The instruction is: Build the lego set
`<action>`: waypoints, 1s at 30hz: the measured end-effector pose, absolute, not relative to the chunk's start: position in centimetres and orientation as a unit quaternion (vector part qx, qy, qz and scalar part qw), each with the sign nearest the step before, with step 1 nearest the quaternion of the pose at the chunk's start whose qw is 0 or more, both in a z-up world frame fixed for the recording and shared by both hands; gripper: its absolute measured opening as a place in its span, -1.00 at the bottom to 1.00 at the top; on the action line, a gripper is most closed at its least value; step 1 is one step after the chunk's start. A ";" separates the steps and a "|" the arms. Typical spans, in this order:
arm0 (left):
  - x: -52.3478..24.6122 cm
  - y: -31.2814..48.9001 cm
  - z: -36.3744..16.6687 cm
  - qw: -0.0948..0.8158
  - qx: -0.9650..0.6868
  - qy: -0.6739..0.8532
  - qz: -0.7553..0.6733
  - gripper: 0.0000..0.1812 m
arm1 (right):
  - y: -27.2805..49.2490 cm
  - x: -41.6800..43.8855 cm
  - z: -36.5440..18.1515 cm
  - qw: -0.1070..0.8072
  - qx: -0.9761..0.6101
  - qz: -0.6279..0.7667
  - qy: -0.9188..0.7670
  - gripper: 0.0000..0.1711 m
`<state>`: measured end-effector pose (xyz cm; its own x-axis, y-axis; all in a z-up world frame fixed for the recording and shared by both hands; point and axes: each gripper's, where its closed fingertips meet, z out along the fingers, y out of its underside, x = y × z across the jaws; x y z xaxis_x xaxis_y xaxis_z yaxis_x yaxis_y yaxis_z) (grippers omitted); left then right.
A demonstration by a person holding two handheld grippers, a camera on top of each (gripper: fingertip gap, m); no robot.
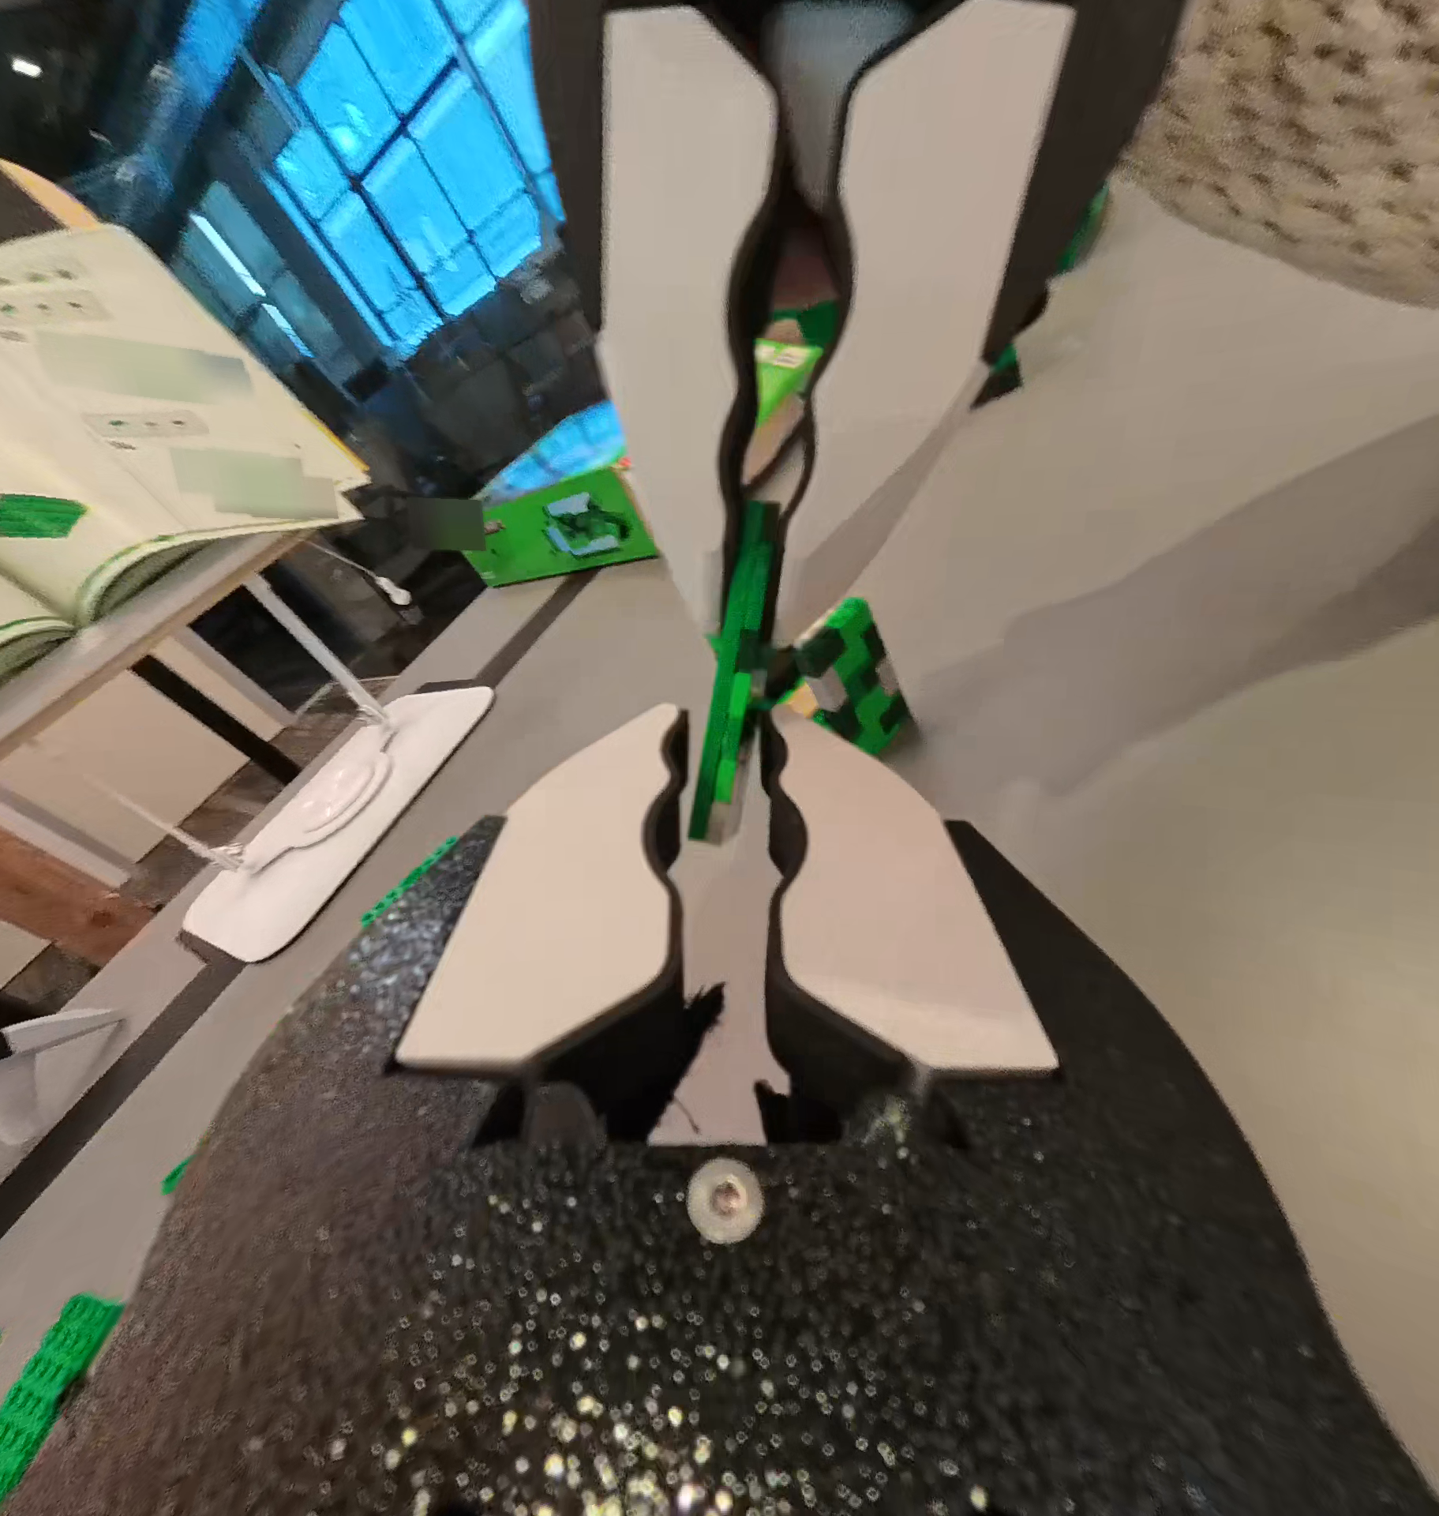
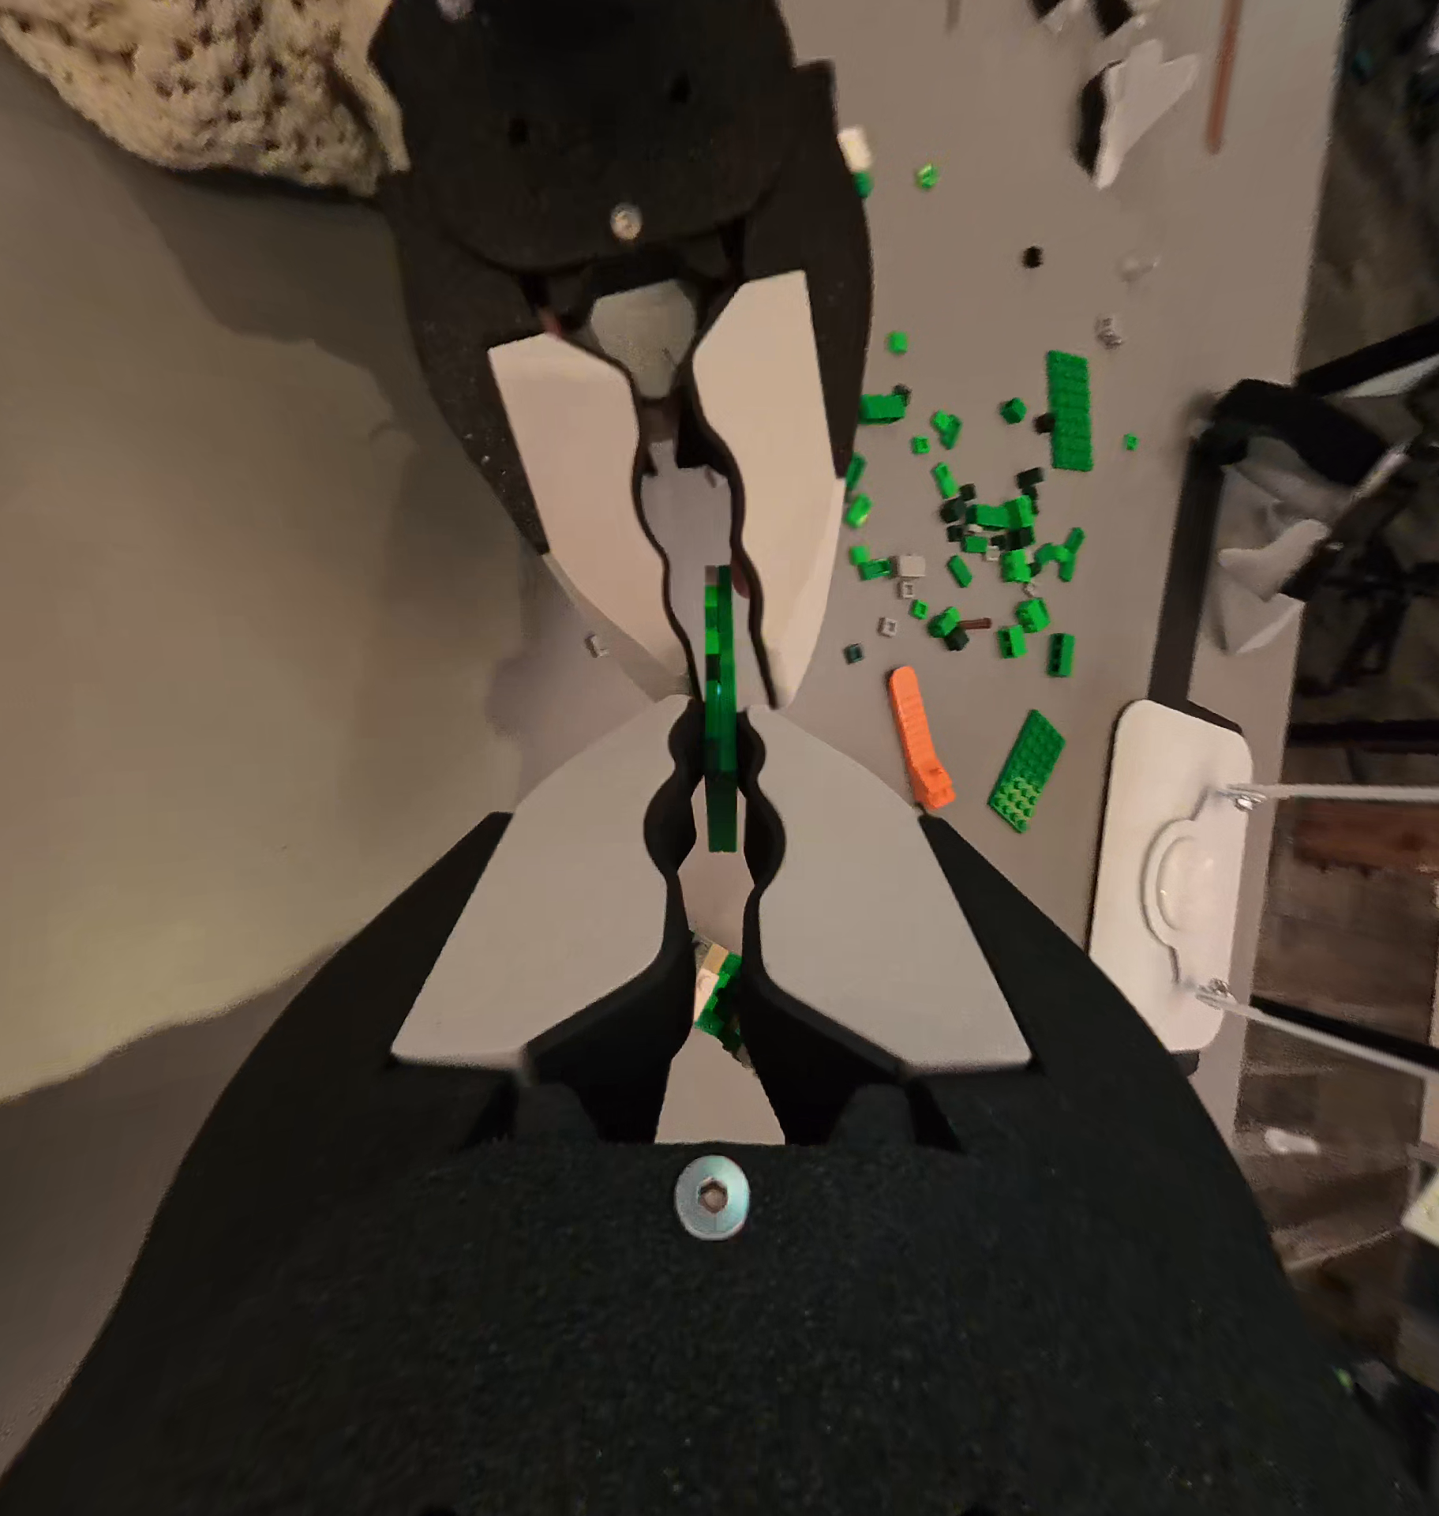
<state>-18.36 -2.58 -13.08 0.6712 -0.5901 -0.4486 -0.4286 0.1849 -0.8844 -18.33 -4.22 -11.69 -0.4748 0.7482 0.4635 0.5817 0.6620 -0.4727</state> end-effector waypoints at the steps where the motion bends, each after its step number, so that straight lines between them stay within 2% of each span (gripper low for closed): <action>1: -18.6 -2.4 -12.8 0.665 -0.634 0.391 -0.054 -0.73 | -3.9 -18.3 -11.0 0.359 -0.400 0.137 -0.832 -0.93; 3: -19.1 -2.0 -12.3 0.678 -0.632 0.373 -0.047 -0.56 | -3.1 -18.1 -9.4 0.423 -0.426 0.170 -0.782 -0.93; 6: -20.1 -1.6 -11.5 0.696 -0.632 0.339 -0.046 -0.54 | -0.9 -16.3 -7.3 0.514 -0.500 0.207 -0.666 -0.93; 12: -21.9 -0.3 -11.9 0.702 -0.648 0.294 0.002 -0.59 | 3.1 -9.2 -9.3 0.581 -0.647 0.189 -0.456 -0.93; 14: -22.4 0.2 -12.3 0.696 -0.658 0.286 0.028 -0.59 | 4.5 -6.4 -11.0 0.572 -0.706 0.163 -0.384 -0.93; 17: -23.3 0.7 -12.7 0.689 -0.668 0.274 0.065 -0.61 | 4.9 -4.2 -14.2 0.505 -0.776 0.162 -0.342 -0.93; 19: -24.8 1.4 -13.0 0.676 -0.689 0.238 0.104 -0.66 | 5.0 -3.8 -15.8 0.470 -0.798 0.142 -0.349 -0.93; 24: -26.9 2.0 -13.9 0.646 -0.728 0.194 0.124 -0.61 | 4.6 -5.0 -18.5 0.399 -0.827 0.139 -0.372 -0.93; 30: -27.6 2.1 -13.8 0.647 -0.730 0.183 0.120 -0.61 | 5.7 -7.4 -19.4 0.370 -0.821 0.152 -0.408 -0.93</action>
<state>-27.56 2.08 -13.79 0.9039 -0.1127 -0.4126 -0.4231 -0.0949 -0.9011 -7.36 5.65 -19.40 0.6204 0.7826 0.0518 0.5568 -0.3930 -0.7318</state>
